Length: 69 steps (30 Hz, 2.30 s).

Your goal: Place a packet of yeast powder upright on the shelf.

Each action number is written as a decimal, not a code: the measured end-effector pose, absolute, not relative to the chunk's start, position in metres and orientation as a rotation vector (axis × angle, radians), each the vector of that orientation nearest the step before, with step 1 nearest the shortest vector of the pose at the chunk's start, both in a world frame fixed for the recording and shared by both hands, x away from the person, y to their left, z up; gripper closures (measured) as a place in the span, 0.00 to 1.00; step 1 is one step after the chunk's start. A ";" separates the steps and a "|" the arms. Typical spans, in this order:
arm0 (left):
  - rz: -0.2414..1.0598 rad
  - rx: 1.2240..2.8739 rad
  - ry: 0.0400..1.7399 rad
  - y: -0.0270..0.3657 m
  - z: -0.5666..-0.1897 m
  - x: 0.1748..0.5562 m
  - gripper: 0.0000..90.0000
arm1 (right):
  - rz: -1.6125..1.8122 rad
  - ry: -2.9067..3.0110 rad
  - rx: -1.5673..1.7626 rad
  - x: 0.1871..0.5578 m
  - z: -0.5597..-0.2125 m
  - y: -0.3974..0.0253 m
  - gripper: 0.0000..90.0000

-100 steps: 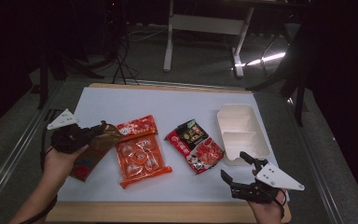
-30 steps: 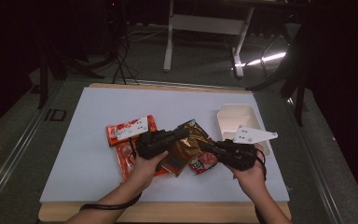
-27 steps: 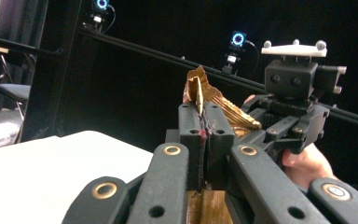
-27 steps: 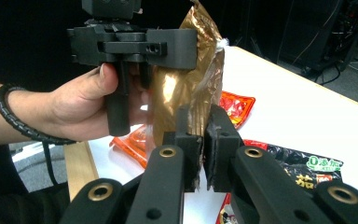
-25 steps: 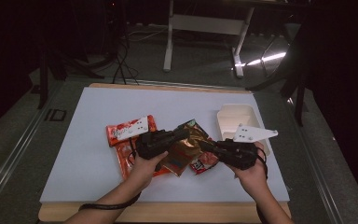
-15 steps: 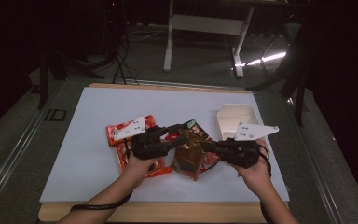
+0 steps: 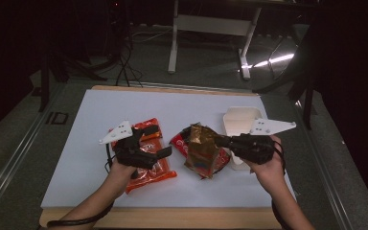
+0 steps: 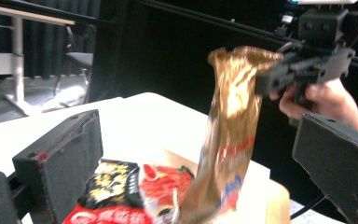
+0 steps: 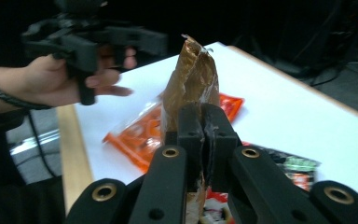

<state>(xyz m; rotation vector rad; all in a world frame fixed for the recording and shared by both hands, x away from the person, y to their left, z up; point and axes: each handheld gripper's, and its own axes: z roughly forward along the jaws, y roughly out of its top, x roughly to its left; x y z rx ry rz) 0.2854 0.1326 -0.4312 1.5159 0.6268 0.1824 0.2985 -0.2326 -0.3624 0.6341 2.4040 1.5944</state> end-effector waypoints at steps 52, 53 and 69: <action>0.402 1.509 0.842 0.220 -0.497 0.257 0.03 | 1.580 2.082 0.833 0.428 -0.325 -0.342 0.97; 0.403 1.504 0.843 0.220 -0.497 0.257 0.03 | 1.576 2.081 0.838 0.431 -0.326 -0.343 0.97; 0.407 1.499 0.845 0.221 -0.499 0.257 0.03 | 1.471 2.113 0.901 0.473 -0.358 -0.348 0.97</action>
